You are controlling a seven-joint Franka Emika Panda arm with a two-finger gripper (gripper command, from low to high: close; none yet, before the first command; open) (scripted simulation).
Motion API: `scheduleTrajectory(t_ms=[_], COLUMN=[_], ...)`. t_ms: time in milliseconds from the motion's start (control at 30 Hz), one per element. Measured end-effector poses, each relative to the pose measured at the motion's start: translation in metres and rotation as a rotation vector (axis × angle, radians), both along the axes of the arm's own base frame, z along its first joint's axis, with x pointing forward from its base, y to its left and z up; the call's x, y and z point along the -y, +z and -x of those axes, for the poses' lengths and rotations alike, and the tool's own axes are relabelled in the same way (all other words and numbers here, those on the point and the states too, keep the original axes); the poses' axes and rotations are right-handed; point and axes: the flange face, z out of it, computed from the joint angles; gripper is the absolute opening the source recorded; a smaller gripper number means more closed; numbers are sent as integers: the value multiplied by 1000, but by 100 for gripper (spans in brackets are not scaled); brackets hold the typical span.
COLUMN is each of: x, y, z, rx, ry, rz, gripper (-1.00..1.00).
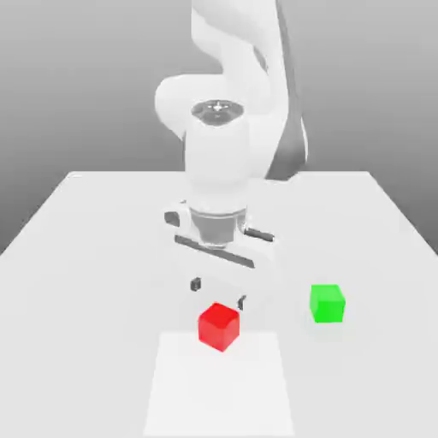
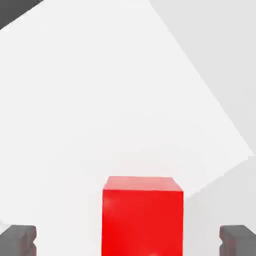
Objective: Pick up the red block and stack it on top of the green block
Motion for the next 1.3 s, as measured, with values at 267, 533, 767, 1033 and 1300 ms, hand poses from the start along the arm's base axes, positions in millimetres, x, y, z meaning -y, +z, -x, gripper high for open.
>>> scheduleTrajectory(t_ms=[267, 533, 767, 1033, 1300], x=[0, 0, 0, -1, -4], y=[-32, -53, -44, -12, 13], z=[0, 6, 2, -1, 7], rx=[0, -4, -1, 0, -5], ry=[-2, -5, -3, 0, -22], rz=[-2, 7, 3, -2, 7], gripper=[0, -100, -100, -100, -100])
